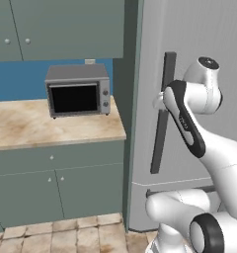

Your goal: Open the fridge, remove the tangerine, lime, and steak, and place them on any counter.

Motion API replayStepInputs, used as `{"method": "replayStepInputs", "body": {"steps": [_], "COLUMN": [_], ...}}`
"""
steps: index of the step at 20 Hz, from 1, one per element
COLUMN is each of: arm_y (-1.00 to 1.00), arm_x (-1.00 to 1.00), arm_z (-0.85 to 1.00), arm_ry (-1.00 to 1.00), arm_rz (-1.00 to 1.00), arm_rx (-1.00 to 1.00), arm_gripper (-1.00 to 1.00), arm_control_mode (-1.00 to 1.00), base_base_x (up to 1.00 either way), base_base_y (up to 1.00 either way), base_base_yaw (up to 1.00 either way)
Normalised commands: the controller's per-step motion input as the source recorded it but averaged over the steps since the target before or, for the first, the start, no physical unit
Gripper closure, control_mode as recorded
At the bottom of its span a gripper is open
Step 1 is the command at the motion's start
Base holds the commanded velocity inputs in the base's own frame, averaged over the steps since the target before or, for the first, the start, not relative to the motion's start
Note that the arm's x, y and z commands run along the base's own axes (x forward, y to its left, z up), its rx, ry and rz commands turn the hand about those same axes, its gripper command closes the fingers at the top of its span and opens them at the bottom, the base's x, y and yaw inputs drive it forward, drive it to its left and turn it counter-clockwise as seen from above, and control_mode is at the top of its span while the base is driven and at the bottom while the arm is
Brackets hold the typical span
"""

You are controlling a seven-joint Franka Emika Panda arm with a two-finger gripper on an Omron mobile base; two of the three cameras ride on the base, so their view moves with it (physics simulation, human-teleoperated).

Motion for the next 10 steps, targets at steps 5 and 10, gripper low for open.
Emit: {"method": "replayStepInputs", "body": {"steps": [5,10], "arm_y": [-0.1,-0.28], "arm_x": [0.33,0.21], "arm_z": [0.13,0.54], "arm_ry": [-0.15,-0.1], "arm_rz": [-0.12,-0.02], "arm_rx": [0.05,0.01], "arm_gripper": [-1.0,-1.0], "arm_control_mode": [-1.0,-1.0], "base_base_x": [0.0,0.0], "base_base_y": [0.0,0.0], "base_base_yaw": [0.0,0.0]}}
